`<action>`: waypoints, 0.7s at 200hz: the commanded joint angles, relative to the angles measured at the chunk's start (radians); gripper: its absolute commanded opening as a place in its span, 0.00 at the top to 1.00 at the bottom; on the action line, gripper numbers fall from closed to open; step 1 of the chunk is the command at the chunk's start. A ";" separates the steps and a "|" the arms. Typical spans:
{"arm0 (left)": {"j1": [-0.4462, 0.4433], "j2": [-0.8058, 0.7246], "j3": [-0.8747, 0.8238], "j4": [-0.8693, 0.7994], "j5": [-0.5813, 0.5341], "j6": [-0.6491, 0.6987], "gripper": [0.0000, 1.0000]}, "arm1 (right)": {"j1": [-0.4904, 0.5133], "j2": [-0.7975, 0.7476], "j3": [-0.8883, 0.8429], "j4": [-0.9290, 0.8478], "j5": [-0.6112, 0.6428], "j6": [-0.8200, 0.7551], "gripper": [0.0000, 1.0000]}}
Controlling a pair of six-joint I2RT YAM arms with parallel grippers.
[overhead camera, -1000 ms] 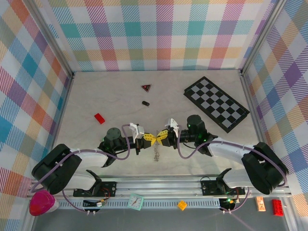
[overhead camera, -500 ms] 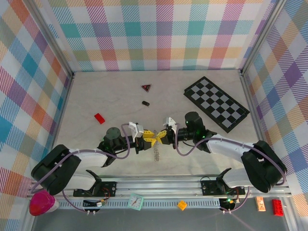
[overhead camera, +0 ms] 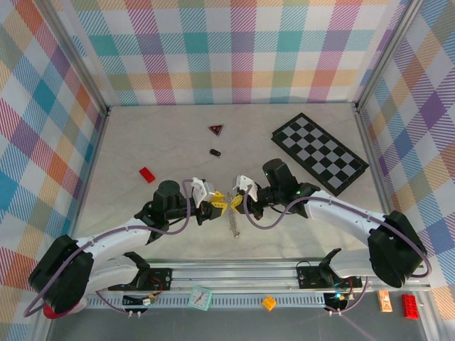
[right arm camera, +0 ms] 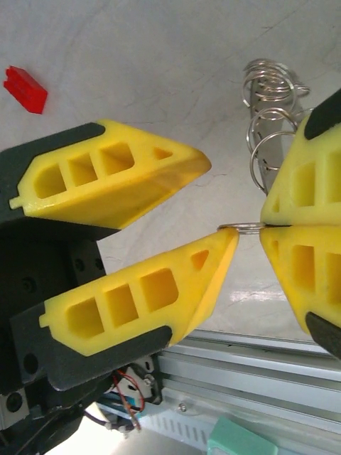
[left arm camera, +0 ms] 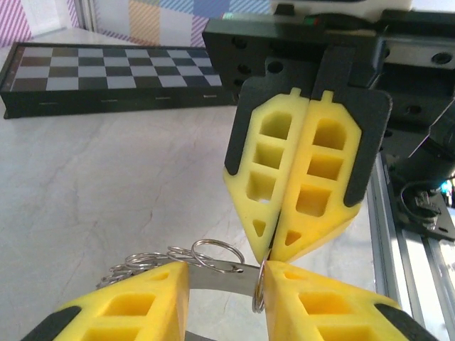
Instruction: Put the keys on the keyring
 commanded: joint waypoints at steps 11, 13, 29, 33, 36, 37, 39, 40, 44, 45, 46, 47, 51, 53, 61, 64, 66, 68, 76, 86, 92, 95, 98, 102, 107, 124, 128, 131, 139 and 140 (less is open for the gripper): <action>-0.010 -0.001 0.049 -0.104 0.020 0.055 0.70 | 0.024 -0.005 0.071 -0.104 0.033 -0.072 1.00; -0.010 -0.001 0.051 -0.109 0.021 0.056 0.71 | 0.026 -0.004 0.073 -0.107 0.037 -0.074 1.00; -0.013 -0.003 0.063 -0.138 0.030 0.070 0.75 | 0.042 0.002 0.095 -0.138 0.056 -0.092 1.00; -0.014 -0.004 0.067 -0.145 0.031 0.074 0.76 | 0.046 0.005 0.101 -0.145 0.060 -0.096 1.00; -0.015 -0.004 0.069 -0.152 0.032 0.077 0.77 | 0.049 0.007 0.104 -0.152 0.063 -0.099 1.00; -0.015 -0.004 0.070 -0.153 0.033 0.078 0.78 | 0.050 0.007 0.105 -0.153 0.065 -0.100 1.00; -0.015 -0.004 0.072 -0.158 0.032 0.080 0.78 | 0.052 0.008 0.108 -0.156 0.067 -0.103 1.00; -0.015 -0.004 0.074 -0.160 0.033 0.081 0.78 | 0.053 0.009 0.109 -0.158 0.068 -0.104 1.00; -0.016 -0.004 0.077 -0.169 0.036 0.086 0.80 | 0.058 0.012 0.116 -0.166 0.073 -0.107 1.00; -0.017 -0.005 0.077 -0.172 0.037 0.087 0.80 | 0.059 0.013 0.117 -0.166 0.074 -0.109 1.00; -0.017 -0.004 0.079 -0.174 0.037 0.088 0.80 | 0.059 0.013 0.117 -0.169 0.076 -0.110 1.00; -0.017 -0.004 0.080 -0.176 0.038 0.090 0.81 | 0.061 0.014 0.119 -0.170 0.078 -0.110 1.00; -0.018 -0.004 0.084 -0.184 0.040 0.094 0.83 | 0.066 0.017 0.127 -0.180 0.083 -0.117 1.00; -0.018 -0.002 0.085 -0.187 0.041 0.094 0.84 | 0.069 0.019 0.130 -0.185 0.088 -0.121 1.00; -0.020 -0.002 0.091 -0.197 0.046 0.100 0.87 | 0.077 0.025 0.143 -0.204 0.099 -0.130 1.00; -0.021 0.001 0.093 -0.202 0.049 0.103 0.88 | 0.079 0.027 0.147 -0.210 0.104 -0.133 1.00; -0.021 0.001 0.095 -0.205 0.051 0.104 0.89 | 0.082 0.028 0.150 -0.216 0.106 -0.136 1.00; -0.021 0.003 0.097 -0.207 0.052 0.105 0.90 | 0.083 0.030 0.153 -0.219 0.107 -0.138 1.00; -0.024 0.007 0.105 -0.224 0.057 0.111 0.93 | 0.088 0.032 0.164 -0.233 0.111 -0.147 1.00; -0.028 0.011 0.116 -0.248 0.064 0.124 0.98 | 0.088 0.031 0.172 -0.239 0.111 -0.150 1.00; -0.030 0.012 0.120 -0.259 0.065 0.131 1.00 | 0.088 0.028 0.173 -0.237 0.109 -0.150 1.00; -0.031 0.013 0.121 -0.262 0.066 0.134 1.00 | 0.088 0.025 0.173 -0.235 0.106 -0.152 1.00; -0.033 0.013 0.122 -0.263 0.066 0.134 1.00 | 0.088 0.021 0.172 -0.232 0.104 -0.149 1.00; -0.033 0.012 0.120 -0.262 0.066 0.135 1.00 | 0.088 0.014 0.168 -0.219 0.100 -0.143 1.00; -0.033 0.009 0.117 -0.255 0.066 0.132 1.00 | 0.084 0.006 0.157 -0.196 0.097 -0.126 1.00; -0.033 -0.001 0.094 -0.192 0.061 0.099 1.00 | 0.038 -0.039 0.099 -0.090 0.057 -0.026 0.75; -0.033 -0.001 0.084 -0.163 0.063 0.082 1.00 | 0.024 -0.050 0.078 -0.060 0.046 0.001 0.73; -0.033 0.000 0.076 -0.142 0.066 0.070 1.00 | 0.015 -0.057 0.063 -0.032 0.040 0.022 0.72; -0.034 0.006 0.058 -0.087 0.074 0.041 1.00 | -0.011 -0.076 0.017 0.030 0.030 0.077 0.71; -0.035 0.006 0.057 -0.082 0.074 0.037 1.00 | -0.013 -0.079 0.011 0.037 0.029 0.083 0.71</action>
